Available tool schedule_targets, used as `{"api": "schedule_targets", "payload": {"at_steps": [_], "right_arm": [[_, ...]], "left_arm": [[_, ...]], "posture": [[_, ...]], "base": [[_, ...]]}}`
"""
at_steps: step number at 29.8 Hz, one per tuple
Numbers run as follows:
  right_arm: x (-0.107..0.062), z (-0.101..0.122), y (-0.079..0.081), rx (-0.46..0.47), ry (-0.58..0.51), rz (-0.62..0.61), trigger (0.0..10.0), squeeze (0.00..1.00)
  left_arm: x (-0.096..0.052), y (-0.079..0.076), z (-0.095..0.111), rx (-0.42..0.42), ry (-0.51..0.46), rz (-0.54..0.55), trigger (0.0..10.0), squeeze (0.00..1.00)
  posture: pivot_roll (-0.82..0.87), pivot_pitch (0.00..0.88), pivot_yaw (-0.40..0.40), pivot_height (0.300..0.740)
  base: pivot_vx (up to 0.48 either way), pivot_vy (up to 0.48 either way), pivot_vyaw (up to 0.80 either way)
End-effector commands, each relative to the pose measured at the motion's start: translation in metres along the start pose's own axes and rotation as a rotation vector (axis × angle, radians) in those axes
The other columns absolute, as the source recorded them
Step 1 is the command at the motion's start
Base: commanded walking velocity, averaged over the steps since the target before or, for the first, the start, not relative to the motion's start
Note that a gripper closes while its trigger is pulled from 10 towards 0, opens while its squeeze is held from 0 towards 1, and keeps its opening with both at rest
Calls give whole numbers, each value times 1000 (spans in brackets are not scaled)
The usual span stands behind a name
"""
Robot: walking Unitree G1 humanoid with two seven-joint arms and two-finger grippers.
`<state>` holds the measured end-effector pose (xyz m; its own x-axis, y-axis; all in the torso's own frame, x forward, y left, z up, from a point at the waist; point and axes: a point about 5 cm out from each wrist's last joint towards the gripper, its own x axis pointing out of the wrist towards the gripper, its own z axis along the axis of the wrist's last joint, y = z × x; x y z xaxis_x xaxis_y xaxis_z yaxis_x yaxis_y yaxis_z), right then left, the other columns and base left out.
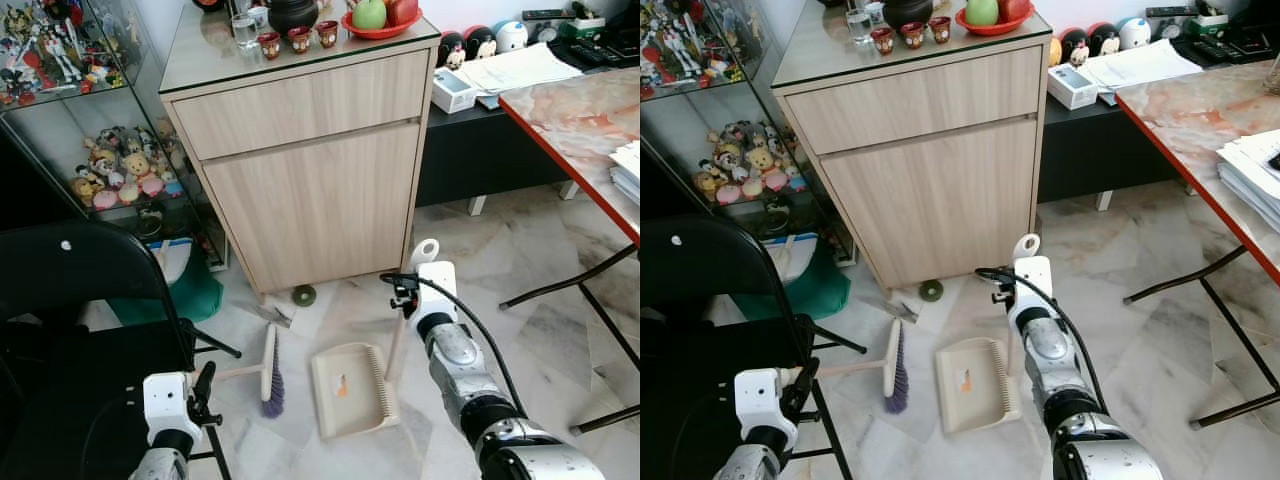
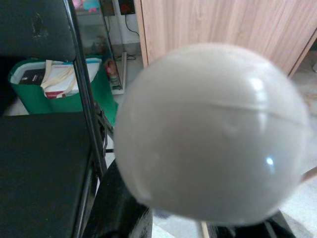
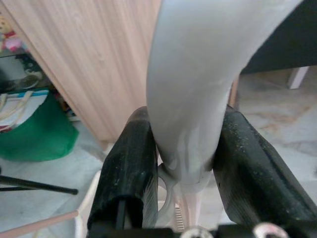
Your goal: Sweep floor
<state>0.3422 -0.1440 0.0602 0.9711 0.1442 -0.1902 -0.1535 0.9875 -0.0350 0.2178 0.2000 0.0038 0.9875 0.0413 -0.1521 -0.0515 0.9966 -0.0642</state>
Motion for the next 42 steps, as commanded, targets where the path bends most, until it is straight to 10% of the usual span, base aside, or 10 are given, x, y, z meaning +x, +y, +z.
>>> {"api": "schedule_targets", "payload": {"at_steps": [1,42], "right_arm": [[1,5,3,17,-28,6,10000,0],[3,5,10,28,-11,20,10000,0]], "left_arm": [[-3,6,2,21,1,13,10000,0],[-6,4,5,35,3,-15,10000,0]], "posture": [[-234,103,148,740],[-220,33,148,740]], "base": [[0,0,0],[-93,0,0]]}}
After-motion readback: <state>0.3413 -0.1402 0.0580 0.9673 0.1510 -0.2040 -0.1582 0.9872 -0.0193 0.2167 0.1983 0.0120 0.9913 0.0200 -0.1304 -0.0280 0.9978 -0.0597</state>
